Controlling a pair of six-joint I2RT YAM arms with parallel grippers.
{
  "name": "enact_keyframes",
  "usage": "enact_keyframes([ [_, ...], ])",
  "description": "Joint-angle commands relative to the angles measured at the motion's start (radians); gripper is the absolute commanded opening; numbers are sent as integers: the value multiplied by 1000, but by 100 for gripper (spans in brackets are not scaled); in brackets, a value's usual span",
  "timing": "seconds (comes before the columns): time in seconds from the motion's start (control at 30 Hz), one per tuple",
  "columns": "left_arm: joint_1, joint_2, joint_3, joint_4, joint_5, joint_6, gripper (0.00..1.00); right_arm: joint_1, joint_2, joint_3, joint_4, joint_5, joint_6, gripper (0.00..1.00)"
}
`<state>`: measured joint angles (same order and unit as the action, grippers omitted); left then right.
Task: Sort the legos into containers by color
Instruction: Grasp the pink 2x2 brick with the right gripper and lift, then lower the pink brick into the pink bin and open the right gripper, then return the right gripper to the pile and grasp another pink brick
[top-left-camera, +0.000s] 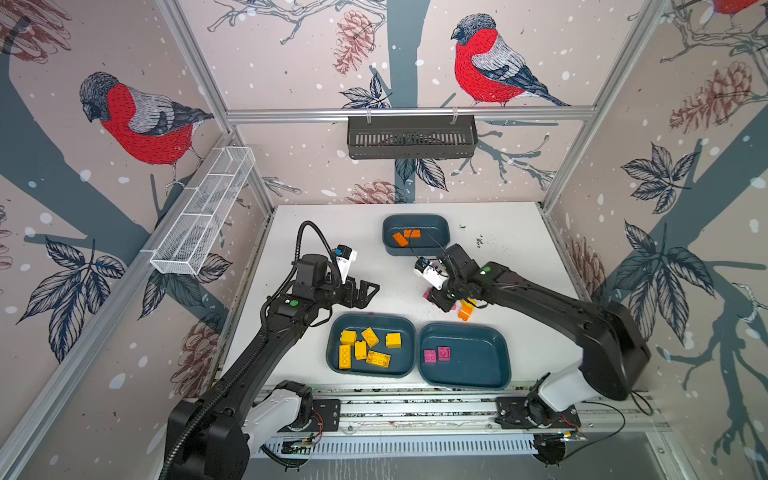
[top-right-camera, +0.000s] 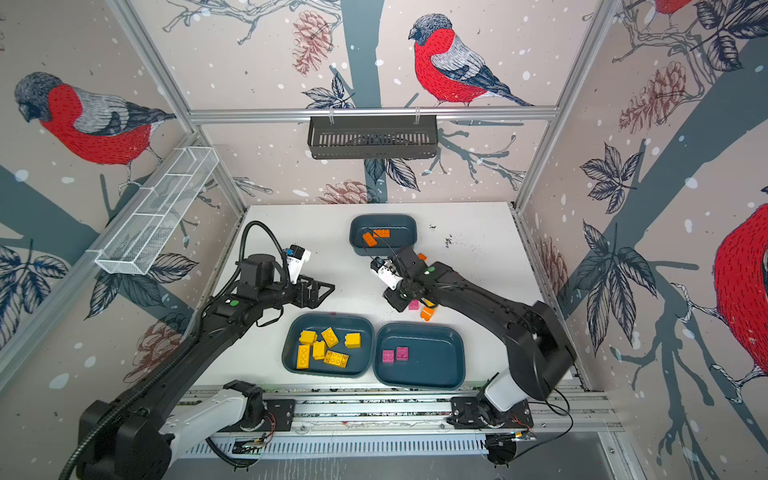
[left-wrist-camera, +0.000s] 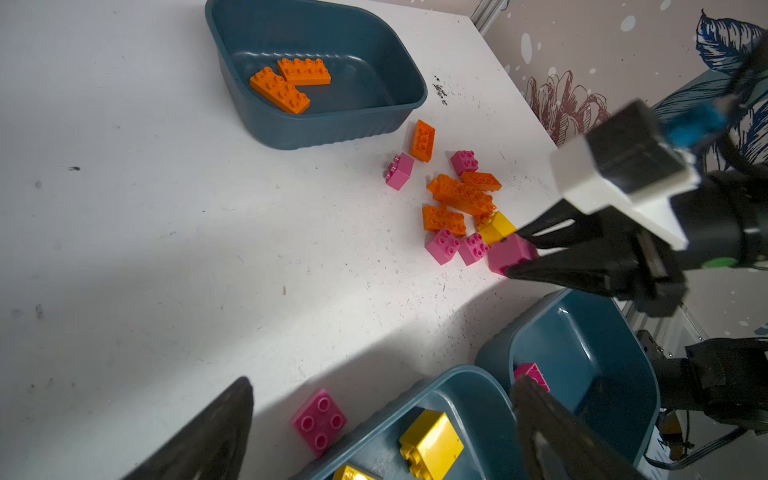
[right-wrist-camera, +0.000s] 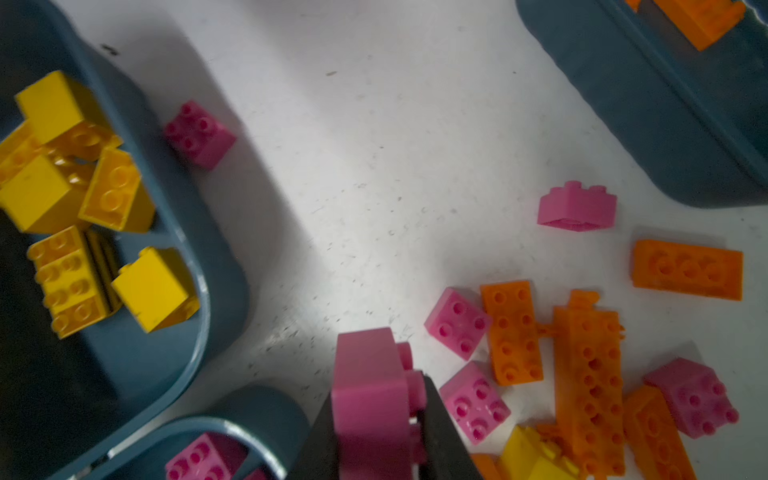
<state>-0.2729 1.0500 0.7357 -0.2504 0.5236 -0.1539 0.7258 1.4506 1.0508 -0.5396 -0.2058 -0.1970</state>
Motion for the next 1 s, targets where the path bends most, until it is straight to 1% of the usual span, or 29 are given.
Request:
enact_keyframes([
  [0.0,1,5,7,52,26,1,96,18,-122,-81,-89,-156,-158,21],
  [0.07,1,8,10,56,28,0,96,34,-176,-139,-114,-180,-192,21],
  [0.17,1,17,13,60,32,2,96,62,-205,-200,-131,-189,-237,21],
  [0.2,1,20,15,60,35,3,96,72,-220,-213,-111,-178,-229,21],
  [0.27,1,27,19,65,36,8,96,88,-203,-215,-94,-150,-237,22],
  [0.4,1,30,25,69,38,11,96,120,-139,-210,-73,-126,-251,40],
  [0.43,0,29,24,66,37,11,96,121,-138,-205,-64,-132,-244,46],
  [0.47,1,28,25,62,37,11,96,116,-143,-196,-55,-142,-236,53],
  [0.5,1,27,25,58,38,12,96,108,-149,-187,-52,-151,-233,57],
  [0.57,1,21,25,55,37,13,96,70,-173,-169,-47,-180,-219,64],
  [0.6,1,18,24,54,36,14,96,47,-183,-160,-40,-190,-211,65],
  [0.7,1,15,21,54,32,13,96,-43,-193,-145,26,-175,-138,66],
  [0.77,1,16,20,59,34,10,96,-95,-171,-134,98,-126,-48,66],
  [0.83,1,16,23,62,31,8,96,-121,-107,-90,101,-105,-1,66],
  [0.87,1,16,25,60,30,10,96,-128,-60,-58,89,-73,36,66],
  [0.97,1,13,27,56,26,13,96,-140,67,19,25,-53,104,65],
])
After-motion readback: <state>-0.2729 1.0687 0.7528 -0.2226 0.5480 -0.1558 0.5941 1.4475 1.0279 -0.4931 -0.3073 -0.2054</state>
